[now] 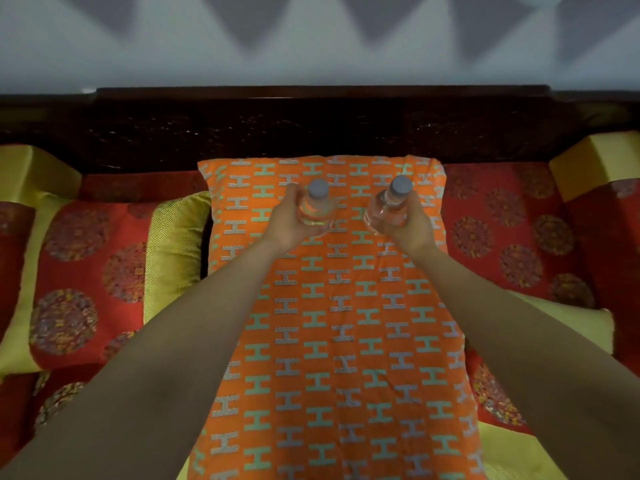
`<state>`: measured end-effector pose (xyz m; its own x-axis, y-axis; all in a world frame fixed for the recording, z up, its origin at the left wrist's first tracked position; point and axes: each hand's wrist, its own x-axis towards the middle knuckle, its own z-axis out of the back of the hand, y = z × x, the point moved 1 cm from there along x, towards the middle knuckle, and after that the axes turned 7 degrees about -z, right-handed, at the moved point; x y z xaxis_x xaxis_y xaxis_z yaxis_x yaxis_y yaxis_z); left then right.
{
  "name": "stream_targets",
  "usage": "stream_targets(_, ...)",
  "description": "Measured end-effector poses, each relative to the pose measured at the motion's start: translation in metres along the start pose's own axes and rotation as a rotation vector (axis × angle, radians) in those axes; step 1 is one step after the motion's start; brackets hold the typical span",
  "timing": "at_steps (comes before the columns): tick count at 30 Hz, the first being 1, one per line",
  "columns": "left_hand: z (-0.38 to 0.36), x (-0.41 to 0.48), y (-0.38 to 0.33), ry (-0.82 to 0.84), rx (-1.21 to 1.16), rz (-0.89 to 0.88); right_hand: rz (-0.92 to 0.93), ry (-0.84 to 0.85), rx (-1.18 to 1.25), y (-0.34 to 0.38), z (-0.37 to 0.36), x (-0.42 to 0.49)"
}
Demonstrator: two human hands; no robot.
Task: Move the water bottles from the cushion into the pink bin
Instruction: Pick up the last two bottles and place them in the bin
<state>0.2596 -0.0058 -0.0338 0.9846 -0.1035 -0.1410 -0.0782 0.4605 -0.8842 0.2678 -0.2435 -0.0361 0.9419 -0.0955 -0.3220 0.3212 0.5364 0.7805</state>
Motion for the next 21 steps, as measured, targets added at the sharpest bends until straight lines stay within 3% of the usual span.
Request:
stream_targets(12,0.018,-0.087,-0.021,-0.113,0.007,0.045,0.068,-0.111,0.109,0.006,0.037,-0.080)
stream_targets(21,0.011,-0.181,-0.067,-0.286,-0.107,0.013,0.171,-0.059,0.118,-0.003,0.060,-0.156)
